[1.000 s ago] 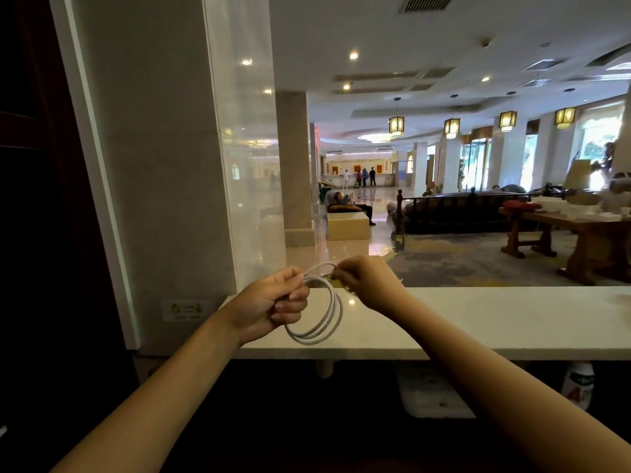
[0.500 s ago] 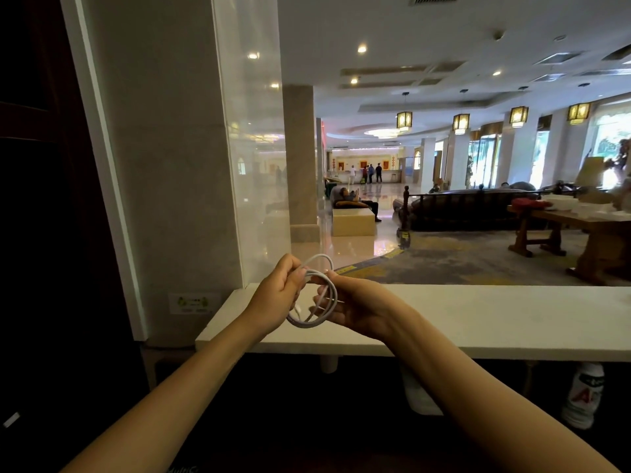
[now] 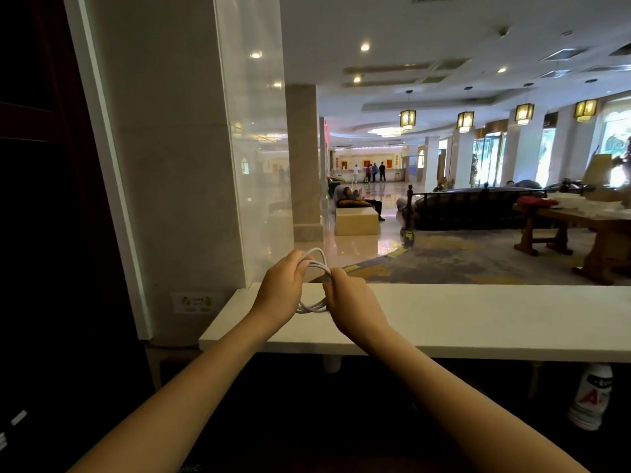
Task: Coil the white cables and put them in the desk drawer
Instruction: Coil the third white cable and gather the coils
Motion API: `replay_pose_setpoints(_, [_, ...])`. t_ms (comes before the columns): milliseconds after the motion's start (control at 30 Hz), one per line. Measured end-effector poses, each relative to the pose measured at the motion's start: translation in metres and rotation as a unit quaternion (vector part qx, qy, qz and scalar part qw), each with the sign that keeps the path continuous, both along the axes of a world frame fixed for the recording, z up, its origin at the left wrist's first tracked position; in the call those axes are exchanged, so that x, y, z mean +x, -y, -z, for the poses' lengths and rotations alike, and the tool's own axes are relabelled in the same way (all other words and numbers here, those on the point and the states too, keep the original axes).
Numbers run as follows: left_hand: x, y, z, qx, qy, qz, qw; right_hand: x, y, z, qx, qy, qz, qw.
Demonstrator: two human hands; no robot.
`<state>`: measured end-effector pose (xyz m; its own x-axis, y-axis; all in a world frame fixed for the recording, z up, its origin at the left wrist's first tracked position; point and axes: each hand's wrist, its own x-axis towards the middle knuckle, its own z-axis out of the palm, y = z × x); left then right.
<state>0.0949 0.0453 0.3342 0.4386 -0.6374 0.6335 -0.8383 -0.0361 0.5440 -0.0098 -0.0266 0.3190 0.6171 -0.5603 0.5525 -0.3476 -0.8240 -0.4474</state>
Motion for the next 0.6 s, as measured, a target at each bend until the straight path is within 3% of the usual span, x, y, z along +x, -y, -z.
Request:
replay_pose_setpoints(100, [0.01,-0.005,0.003,-0.016,0.082,-0.053,0.995,-0.006,0.001,0.002,-0.084,-0.06,0.027,0.994])
replay_pose_setpoints(267, [0.019,-0.015,0.002,-0.022,0.031,-0.005,0.999,-0.03,0.017,0.005,-0.165,-0.075,-0.009,0.983])
replay_pose_setpoints(333, [0.017,-0.014,-0.002,-0.031,-0.109,0.044,0.993,-0.038,0.021,0.013,-0.201,-0.064,0.021,0.977])
replay_pose_setpoints(367, [0.016,-0.014,-0.005,-0.039,-0.227,0.095,0.969,-0.039,0.022,0.019,-0.206,-0.062,0.039,0.976])
replay_pose_setpoints(400, [0.015,-0.013,-0.008,-0.054,-0.346,0.158,0.923,-0.038,0.022,0.026,-0.193,-0.067,0.052,0.978])
replay_pose_setpoints(467, [0.009,-0.01,-0.01,-0.095,-0.507,0.26,0.816,-0.03,0.016,0.037,-0.089,-0.086,0.038,0.992])
replay_pose_setpoints(533, [0.002,-0.006,-0.007,-0.128,-0.572,0.301,0.752,-0.019,0.007,0.037,0.131,-0.042,-0.032,0.99])
replay_pose_setpoints(600, [-0.001,-0.001,-0.003,-0.153,-0.592,0.307,0.729,-0.012,-0.003,0.03,0.387,0.089,-0.128,0.909])
